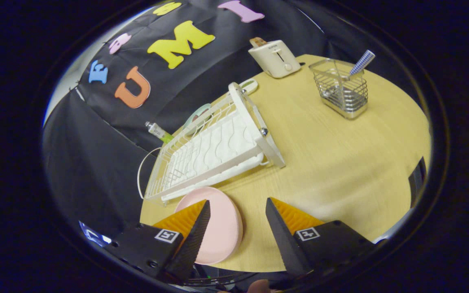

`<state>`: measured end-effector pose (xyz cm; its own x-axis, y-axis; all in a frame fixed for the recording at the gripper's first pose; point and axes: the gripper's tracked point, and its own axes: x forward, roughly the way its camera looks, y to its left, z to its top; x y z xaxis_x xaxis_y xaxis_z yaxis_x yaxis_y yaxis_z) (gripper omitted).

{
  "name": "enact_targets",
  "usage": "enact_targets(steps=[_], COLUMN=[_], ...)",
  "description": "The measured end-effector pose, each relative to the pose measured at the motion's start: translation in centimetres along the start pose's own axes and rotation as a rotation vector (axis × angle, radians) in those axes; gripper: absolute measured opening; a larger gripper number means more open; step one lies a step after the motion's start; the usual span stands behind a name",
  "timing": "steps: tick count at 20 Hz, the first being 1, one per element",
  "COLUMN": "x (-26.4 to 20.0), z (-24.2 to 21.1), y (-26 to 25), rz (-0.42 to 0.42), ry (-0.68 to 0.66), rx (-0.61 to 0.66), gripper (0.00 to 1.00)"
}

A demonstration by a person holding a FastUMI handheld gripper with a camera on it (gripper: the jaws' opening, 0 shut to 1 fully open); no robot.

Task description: Take the plate from the dish rack, then take the spoon from the basket and place it into the plate.

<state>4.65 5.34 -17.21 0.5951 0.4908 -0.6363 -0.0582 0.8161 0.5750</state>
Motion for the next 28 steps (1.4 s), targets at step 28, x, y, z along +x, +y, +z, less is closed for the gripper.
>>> enact_targets(steps=[28], x=[-7.5], z=[18.3], y=[-21.5], rz=[-0.35], ry=[-0.572], rx=[-0.364], gripper=[0.91])
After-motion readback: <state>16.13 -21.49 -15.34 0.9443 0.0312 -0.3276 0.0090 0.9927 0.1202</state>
